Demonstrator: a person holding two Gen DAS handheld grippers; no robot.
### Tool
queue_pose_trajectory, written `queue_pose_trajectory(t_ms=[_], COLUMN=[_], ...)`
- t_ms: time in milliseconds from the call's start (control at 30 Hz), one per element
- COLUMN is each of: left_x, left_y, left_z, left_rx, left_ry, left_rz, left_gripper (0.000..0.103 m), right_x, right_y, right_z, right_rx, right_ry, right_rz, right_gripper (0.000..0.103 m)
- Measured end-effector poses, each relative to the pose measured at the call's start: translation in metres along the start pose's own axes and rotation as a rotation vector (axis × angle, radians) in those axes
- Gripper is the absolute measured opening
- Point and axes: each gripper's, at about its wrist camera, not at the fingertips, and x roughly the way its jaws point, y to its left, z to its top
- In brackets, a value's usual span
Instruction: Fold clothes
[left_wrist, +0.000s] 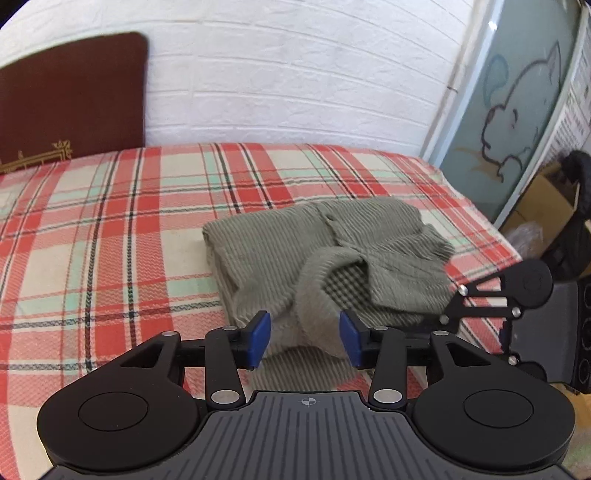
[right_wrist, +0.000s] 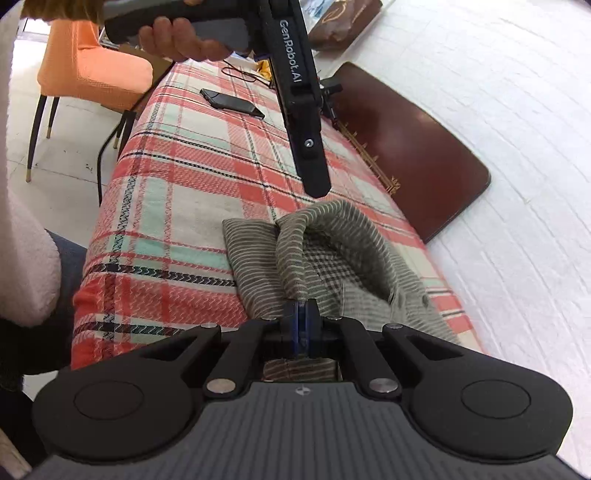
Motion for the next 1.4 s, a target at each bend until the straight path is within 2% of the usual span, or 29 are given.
queue_pose_trajectory(t_ms=[67,133,200,300,333,367,400,467,533,600,667,767,833,933,1067,1133,1167,1200,1233,1300,1400], left_x=[0.005,0.016,0.028,0.046,0.050,0.054,0.058,0.053,0.045,0.040,0.036,0.038,0.042,0.048,0.052,0.053,0.053,0.053,0.053,0.052,0.050], left_y=[-0.018,-0.030,-0.032,-0.021,-0.020,-0.019,-0.017,-0.017,-0.018,-0.021,-0.023,-0.025,-0.030,-0.035,-0.038,-0.039,-0.040,-0.040,-0.040,-0.038,-0.031], left_z=[-0.003,-0.006,-0.006,-0.007,-0.008,-0.009,-0.011,-0.014,-0.017,-0.018,-0.018,-0.017,-0.017,-0.016,-0.016,-0.016,-0.017,-0.017,-0.018,-0.018,-0.018], left_rx=[0.032,0.044,0.000,-0.125,-0.130,-0.135,-0.138,-0.122,-0.106,-0.065,-0.044,-0.024,0.008,0.039,0.067,0.080,0.087,0.094,0.096,0.090,0.062], left_ry=[0.008,0.009,0.010,0.028,0.034,0.040,0.045,0.035,0.015,-0.003,-0.014,-0.011,-0.010,0.003,0.021,0.023,0.022,0.021,0.019,0.014,0.006], left_rz=[0.013,0.058,0.095,0.110,0.128,0.146,0.163,0.163,0.155,0.180,0.191,0.202,0.213,0.225,0.252,0.264,0.270,0.275,0.275,0.272,0.252], left_gripper=[0.066,0.066,0.066,0.065,0.063,0.033,0.011,0.009,0.008,0.008,0.008,0.008,0.008,0.009,0.009,0.009,0.009,0.009,0.009,0.009,0.009], right_x=[0.002,0.004,0.005,0.004,0.005,0.006,0.006,0.005,0.002,-0.005,-0.016,-0.035,-0.037,-0.021,0.004,0.013,0.014,0.015,0.013,0.009,-0.011], right_y=[0.006,0.010,0.012,0.016,0.017,0.018,0.019,0.019,0.017,0.011,0.003,-0.007,-0.012,-0.011,-0.009,-0.007,-0.008,-0.011,-0.016,-0.027,-0.050], right_z=[0.000,0.000,-0.002,-0.003,-0.004,-0.004,-0.005,-0.006,-0.006,-0.006,-0.006,-0.006,-0.006,-0.003,0.001,0.001,0.000,-0.001,-0.003,-0.008,-0.024], right_rx=[-0.039,-0.044,-0.033,-0.023,-0.025,-0.026,-0.021,0.003,0.050,0.132,0.243,0.405,0.492,0.490,0.481,0.455,0.459,0.478,0.517,0.601,0.790], right_ry=[-0.010,-0.010,-0.011,-0.017,-0.018,-0.019,-0.019,-0.028,-0.045,-0.071,-0.120,-0.172,-0.161,-0.075,-0.007,0.026,0.041,0.050,0.044,0.030,-0.016], right_rz=[-0.020,-0.033,-0.044,-0.058,-0.062,-0.066,-0.068,-0.069,-0.062,-0.041,-0.031,-0.107,-0.192,-0.271,-0.255,-0.275,-0.289,-0.299,-0.308,-0.324,-0.349], right_gripper=[0.004,0.005,0.006,0.007,0.008,0.008,0.009,0.009,0.021,0.033,0.038,0.040,0.040,0.040,0.040,0.037,0.032,0.012,0.004,0.004,0.003])
